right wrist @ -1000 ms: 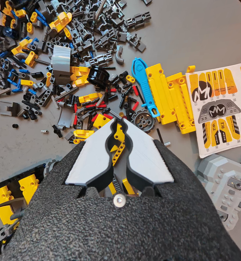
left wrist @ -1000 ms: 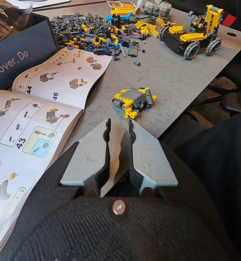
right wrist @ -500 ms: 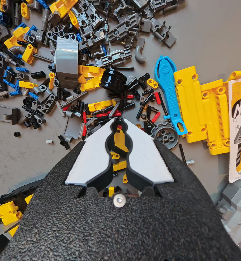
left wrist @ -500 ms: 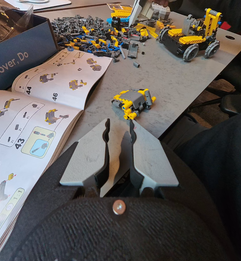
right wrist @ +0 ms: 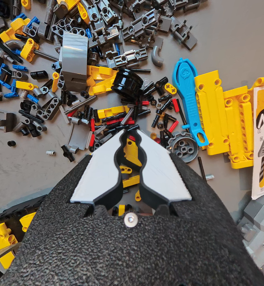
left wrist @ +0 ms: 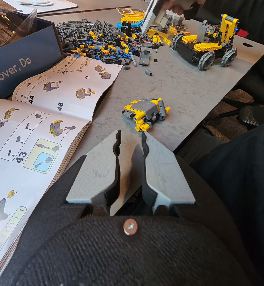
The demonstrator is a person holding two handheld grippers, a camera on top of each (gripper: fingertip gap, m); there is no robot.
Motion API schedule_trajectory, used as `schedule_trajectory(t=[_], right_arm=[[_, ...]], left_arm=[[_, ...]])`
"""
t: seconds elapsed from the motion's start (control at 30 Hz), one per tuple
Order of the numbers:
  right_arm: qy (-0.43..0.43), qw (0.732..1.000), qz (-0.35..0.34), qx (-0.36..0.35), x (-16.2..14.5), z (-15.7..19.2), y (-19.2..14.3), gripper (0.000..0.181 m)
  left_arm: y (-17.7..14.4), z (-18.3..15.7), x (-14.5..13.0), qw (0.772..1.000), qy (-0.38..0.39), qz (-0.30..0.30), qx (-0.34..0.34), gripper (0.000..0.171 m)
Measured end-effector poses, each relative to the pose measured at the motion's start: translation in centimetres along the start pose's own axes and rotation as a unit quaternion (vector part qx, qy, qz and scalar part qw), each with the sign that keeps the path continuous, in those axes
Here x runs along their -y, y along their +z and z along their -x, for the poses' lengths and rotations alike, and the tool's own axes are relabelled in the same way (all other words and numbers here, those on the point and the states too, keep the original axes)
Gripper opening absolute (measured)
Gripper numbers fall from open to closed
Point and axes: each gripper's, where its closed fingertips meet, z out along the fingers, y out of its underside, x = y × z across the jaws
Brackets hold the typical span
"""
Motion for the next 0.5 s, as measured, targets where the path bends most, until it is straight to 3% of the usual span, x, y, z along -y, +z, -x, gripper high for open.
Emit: schedule_trajectory(t=[0.5], right_arm=[[-0.003,0.999,-0.031,0.008,-0.02,-0.23,-0.69,0.0]], left_arm=[[-0.03,0.0,0.05,1.0,0.0,-0.004,0.0,0.025]])
